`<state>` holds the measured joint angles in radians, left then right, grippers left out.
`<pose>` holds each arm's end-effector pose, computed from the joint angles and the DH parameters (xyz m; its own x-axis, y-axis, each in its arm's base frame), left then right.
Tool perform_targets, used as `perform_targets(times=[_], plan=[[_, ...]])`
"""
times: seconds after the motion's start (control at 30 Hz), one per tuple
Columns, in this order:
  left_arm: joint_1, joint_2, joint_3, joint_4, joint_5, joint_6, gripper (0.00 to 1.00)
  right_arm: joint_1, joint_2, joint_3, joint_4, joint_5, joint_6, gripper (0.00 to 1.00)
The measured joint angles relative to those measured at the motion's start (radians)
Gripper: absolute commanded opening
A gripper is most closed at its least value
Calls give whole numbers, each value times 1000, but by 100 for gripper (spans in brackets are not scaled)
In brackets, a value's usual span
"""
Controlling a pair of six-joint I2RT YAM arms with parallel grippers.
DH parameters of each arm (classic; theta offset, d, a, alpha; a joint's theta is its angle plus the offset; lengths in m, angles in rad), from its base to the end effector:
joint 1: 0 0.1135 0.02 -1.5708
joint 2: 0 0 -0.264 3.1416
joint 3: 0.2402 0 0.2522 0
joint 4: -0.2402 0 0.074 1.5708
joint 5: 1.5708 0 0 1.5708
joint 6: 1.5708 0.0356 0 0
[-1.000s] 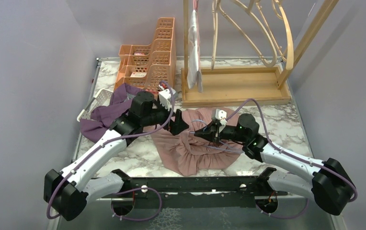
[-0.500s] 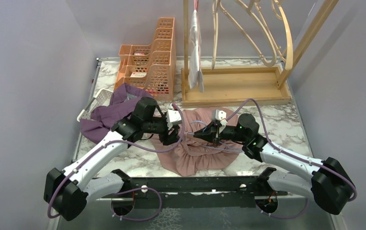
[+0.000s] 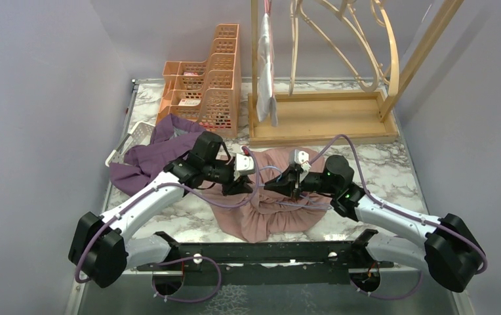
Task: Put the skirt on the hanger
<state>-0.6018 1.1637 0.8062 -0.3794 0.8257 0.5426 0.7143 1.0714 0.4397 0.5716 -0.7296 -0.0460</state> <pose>0.1819 -0.1567 0.2605 -0.0445 0.4553 -0.8892 0.9990 0.0183 -0.0406 0.1560 0.1667 0.2430 0.0002 -0.0452 -0.9990 -0.9921 0.1254 -0.0059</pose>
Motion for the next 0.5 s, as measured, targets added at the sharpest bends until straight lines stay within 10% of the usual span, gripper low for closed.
perform_targets(times=[0.37,0.5], plan=[[-46,31,-1,113,76,-37,26,0,47,21,44,-36,38,1],[-66,49,-6,132,71,-42,0,0,47,24,49,-48,50,1]])
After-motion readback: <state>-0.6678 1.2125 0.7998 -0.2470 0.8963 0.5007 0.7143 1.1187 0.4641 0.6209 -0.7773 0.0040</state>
